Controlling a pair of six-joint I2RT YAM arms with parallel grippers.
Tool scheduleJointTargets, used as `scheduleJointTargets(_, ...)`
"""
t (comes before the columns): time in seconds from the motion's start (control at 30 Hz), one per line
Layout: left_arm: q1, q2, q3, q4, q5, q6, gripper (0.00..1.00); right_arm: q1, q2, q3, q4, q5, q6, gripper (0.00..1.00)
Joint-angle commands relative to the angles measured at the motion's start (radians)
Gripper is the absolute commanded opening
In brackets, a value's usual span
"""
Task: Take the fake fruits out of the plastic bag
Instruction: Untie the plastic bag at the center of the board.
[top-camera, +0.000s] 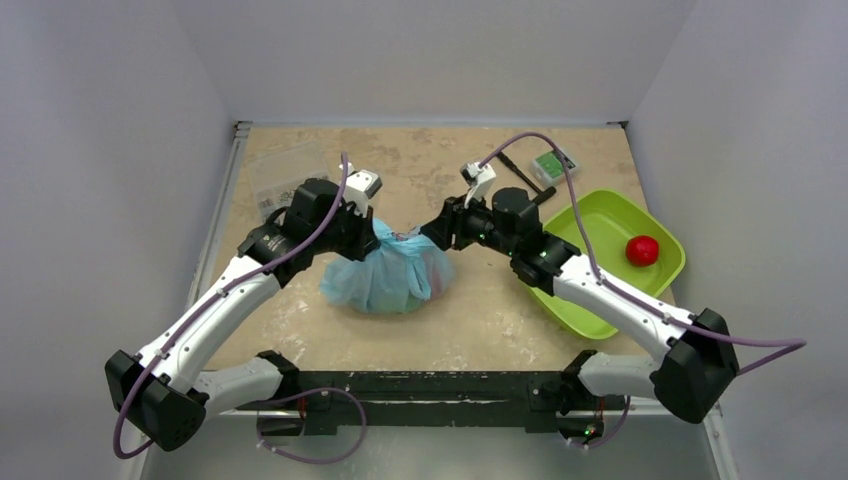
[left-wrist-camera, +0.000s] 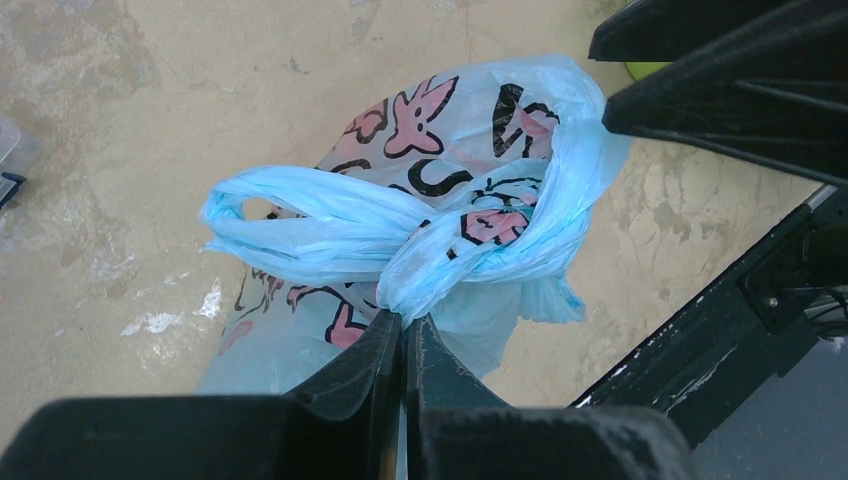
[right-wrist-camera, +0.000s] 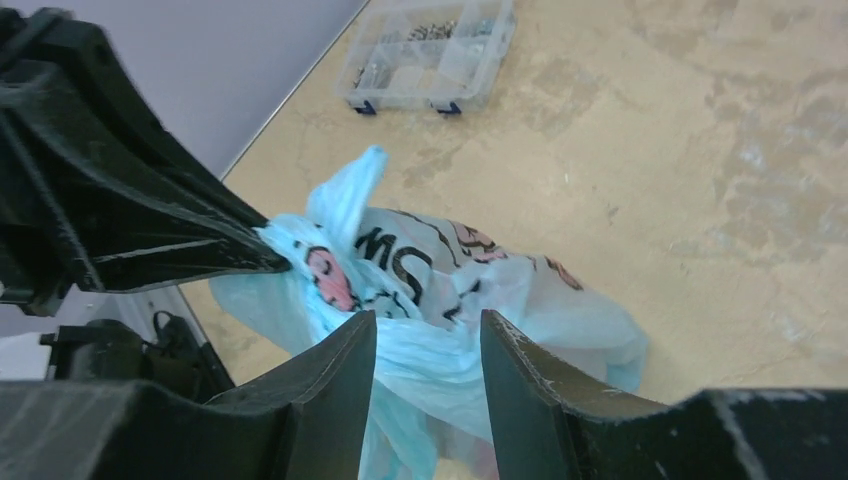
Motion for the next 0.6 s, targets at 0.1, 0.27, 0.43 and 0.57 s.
scheduleJointTargets(0.1, 0.007, -0.002, 0.015, 0.009, 0.019, 0.014, 0.00, 0.199, -0.007, 0.152, -0.141, 0.315, -0.334, 0.55)
scheduleJointTargets(0.27, 0.007, -0.004, 0.014, 0.008, 0.010, 0.016, 0.00, 0.263, 0.057, 0.215, -0.161, 0.357, -0.420, 0.59)
scheduleJointTargets(0.43, 0.007, -0.002, 0.013, 0.006, 0.009, 0.015, 0.00, 0.310, 0.111, 0.238, -0.176, 0.370, -0.493, 0.59)
scheduleJointTargets(0.57, 0.007, 0.001, 0.013, 0.007, 0.004, 0.017, 0.00, 0.350, 0.149, 0.248, -0.189, 0.437, -0.509, 0.57)
